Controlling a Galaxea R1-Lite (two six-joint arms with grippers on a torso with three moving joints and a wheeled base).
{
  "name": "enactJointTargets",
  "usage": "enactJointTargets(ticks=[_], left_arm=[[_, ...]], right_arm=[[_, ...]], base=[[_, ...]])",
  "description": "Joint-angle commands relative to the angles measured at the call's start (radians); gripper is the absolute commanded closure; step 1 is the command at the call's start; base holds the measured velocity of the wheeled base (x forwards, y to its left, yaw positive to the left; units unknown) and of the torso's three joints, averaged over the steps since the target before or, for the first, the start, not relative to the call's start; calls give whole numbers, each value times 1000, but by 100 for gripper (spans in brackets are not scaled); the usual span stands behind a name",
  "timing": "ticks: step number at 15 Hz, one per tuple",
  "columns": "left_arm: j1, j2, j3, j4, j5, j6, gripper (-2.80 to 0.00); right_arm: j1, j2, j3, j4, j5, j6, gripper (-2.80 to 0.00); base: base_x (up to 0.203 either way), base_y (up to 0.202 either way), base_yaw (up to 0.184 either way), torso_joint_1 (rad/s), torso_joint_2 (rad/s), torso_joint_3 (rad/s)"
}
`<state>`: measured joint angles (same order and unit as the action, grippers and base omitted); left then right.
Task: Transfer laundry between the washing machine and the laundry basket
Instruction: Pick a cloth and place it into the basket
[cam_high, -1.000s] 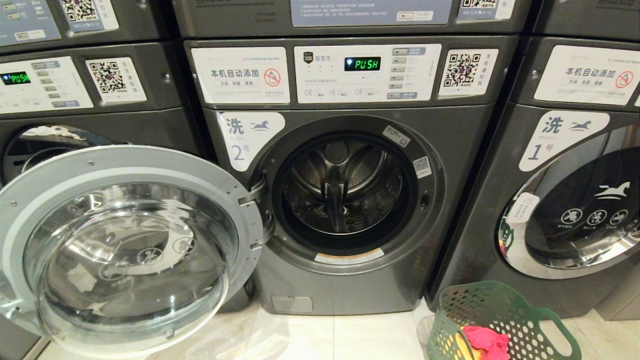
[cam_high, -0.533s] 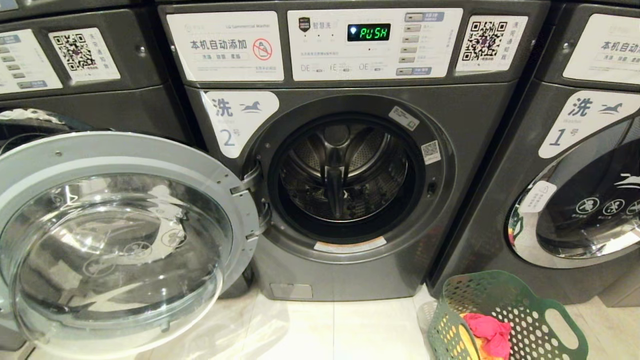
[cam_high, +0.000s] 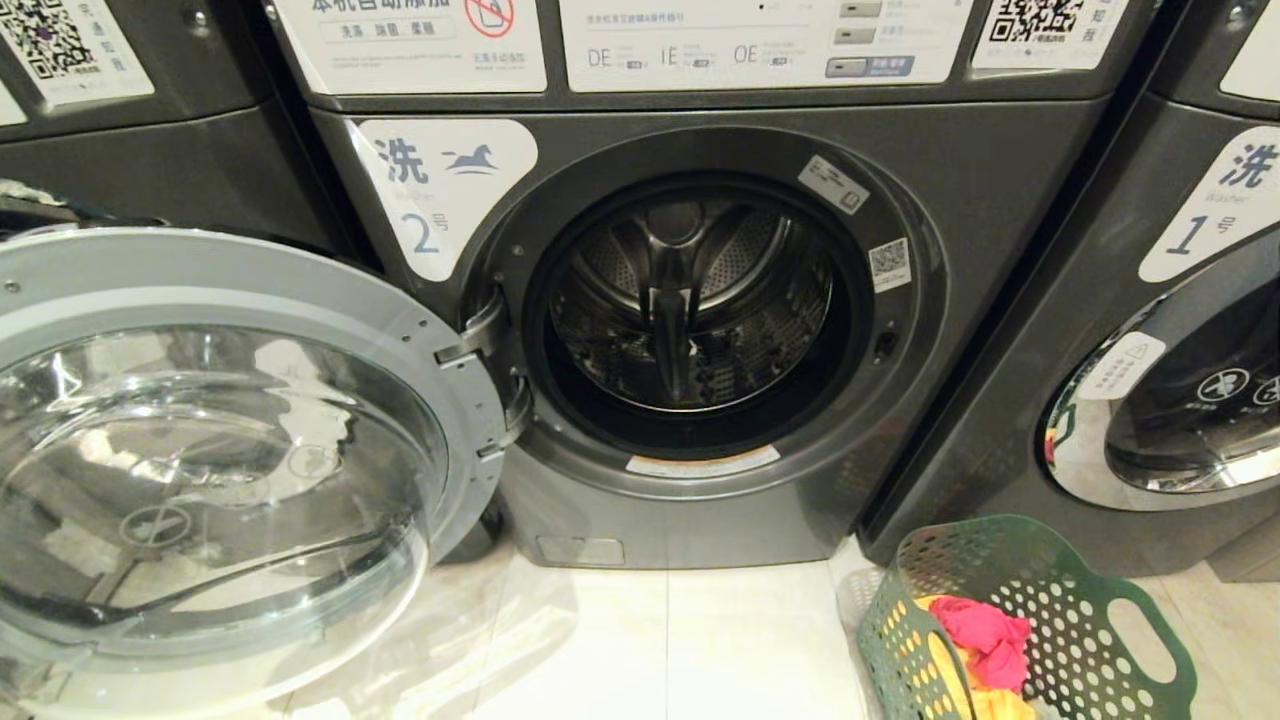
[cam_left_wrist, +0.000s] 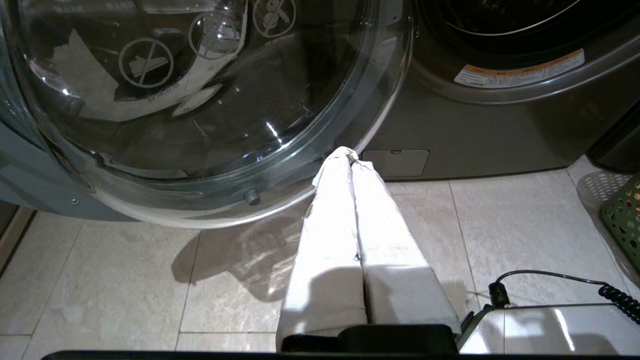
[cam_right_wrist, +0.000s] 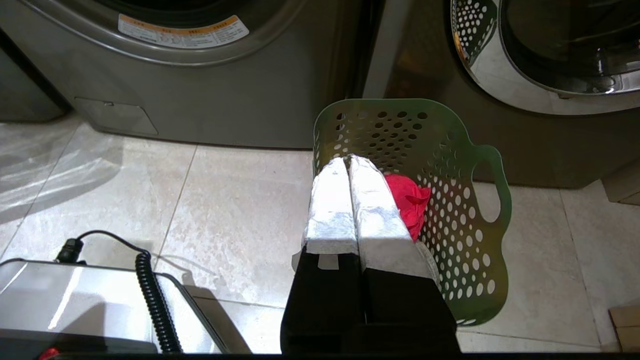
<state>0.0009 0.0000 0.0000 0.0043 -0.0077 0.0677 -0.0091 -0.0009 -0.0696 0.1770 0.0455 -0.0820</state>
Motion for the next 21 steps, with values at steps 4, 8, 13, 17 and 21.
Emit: enactJointTargets(ticks=[4, 8, 13, 17, 21], left_arm=[[1, 2, 0, 0, 2, -2, 0], [1, 2, 0, 0, 2, -3, 0], [1, 2, 0, 0, 0, -6, 0], [1, 2, 0, 2, 3, -14, 0], [1, 2, 0, 1, 3, -14, 0]], right_arm=[[0, 1, 1, 1, 0, -1, 0], [0, 1, 1, 1, 0, -1, 0], [0, 1, 1, 1, 0, -1, 0], [0, 1, 0, 1, 0, -4, 0], [0, 1, -1, 1, 0, -5, 0]], base=[[0, 0, 0, 4, 2, -195], [0, 0, 0, 1, 1, -195], [0, 0, 0, 2, 3, -194], [0, 0, 0, 5, 6, -139], [0, 0, 0, 1, 0, -8]])
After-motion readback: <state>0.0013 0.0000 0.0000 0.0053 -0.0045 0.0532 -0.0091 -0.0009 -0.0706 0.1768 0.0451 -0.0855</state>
